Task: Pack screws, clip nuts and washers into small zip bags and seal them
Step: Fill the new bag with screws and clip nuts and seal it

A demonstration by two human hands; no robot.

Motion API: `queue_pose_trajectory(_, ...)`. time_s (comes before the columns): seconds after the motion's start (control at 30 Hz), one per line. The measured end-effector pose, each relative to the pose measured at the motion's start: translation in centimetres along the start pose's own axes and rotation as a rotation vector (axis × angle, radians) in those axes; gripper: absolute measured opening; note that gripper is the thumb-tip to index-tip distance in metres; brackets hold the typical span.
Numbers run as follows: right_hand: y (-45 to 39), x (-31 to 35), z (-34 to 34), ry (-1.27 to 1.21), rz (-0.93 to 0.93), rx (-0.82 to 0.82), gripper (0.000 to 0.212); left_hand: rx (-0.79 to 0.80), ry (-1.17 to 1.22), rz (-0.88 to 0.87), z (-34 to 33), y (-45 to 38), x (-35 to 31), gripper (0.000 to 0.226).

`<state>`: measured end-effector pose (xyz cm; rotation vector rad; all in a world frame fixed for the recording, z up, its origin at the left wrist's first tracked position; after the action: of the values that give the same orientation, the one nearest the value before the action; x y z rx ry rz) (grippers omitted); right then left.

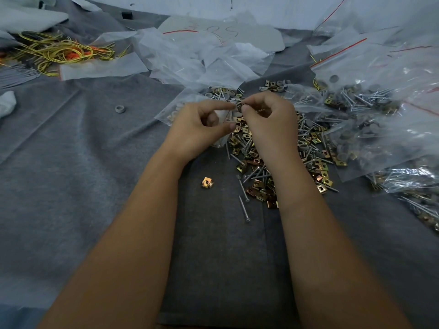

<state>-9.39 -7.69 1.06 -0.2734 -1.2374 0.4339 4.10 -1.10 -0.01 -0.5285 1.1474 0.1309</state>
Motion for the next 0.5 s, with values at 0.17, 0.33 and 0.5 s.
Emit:
queue_pose_trajectory(0.17,0.1,0.2,-0.1,0.013,0.031,0.025,0.016,-0.123,-0.059,0.033,0.0,-0.3,0.3,0.029)
queue_pose_trajectory(0.33,0.5,0.4,-0.6,0.18,0.177,0.185,0.017,-0.176,-0.053,0.032,0.0,-0.2,-0.1,0.019)
queue_pose_trajectory(0.5,0.2,0.9,0.7,0.131,0.063,0.175,0.024,-0.421,-0.109,0.021,0.3,-0.3,0.3,0.02)
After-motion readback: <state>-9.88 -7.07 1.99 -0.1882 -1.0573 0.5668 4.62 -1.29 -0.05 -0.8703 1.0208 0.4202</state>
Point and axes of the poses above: each hand's wrist, its own y-axis away from the middle knuckle, its own z-axis out of the back of the hand, x = y × z, the point moved 1 cm from there along -y, towards the middle knuckle, and after that the axes turned 5 degrees about -x, right-handed, at the moved point
